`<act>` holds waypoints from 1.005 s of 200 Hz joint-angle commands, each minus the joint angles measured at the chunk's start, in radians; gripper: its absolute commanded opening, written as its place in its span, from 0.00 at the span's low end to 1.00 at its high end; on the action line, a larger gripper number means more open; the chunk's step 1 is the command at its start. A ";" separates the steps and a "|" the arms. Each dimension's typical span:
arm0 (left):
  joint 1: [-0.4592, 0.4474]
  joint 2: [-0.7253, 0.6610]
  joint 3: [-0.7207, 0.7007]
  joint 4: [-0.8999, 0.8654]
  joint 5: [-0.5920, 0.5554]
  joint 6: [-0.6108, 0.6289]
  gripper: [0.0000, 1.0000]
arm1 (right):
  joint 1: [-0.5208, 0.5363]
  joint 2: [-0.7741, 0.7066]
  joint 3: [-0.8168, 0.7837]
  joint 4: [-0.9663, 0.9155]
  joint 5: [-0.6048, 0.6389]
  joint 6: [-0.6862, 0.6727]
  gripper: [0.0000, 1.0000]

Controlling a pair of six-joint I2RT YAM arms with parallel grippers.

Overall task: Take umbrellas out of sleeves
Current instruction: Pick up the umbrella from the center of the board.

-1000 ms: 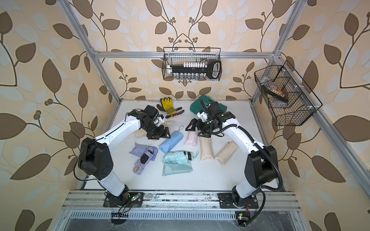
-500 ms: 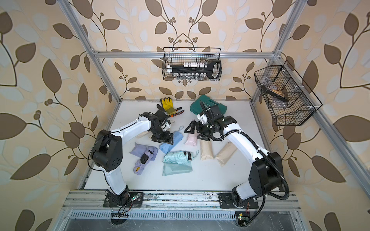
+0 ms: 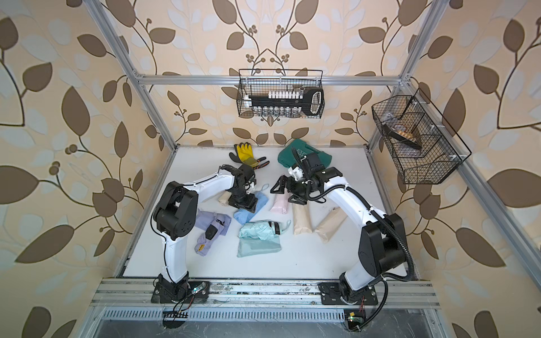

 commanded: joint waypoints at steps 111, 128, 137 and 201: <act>-0.010 -0.033 -0.008 0.023 -0.031 0.043 0.05 | -0.026 0.050 0.081 -0.003 -0.046 -0.018 0.99; -0.010 -0.068 -0.008 0.020 -0.037 0.045 0.04 | -0.026 0.045 0.098 -0.015 -0.045 -0.020 0.99; -0.010 -0.088 -0.008 0.018 -0.040 0.046 0.03 | -0.026 0.043 0.105 -0.022 -0.045 -0.021 0.99; -0.011 -0.293 -0.092 0.067 -0.038 0.051 0.01 | -0.025 0.015 0.111 -0.017 -0.078 0.021 0.99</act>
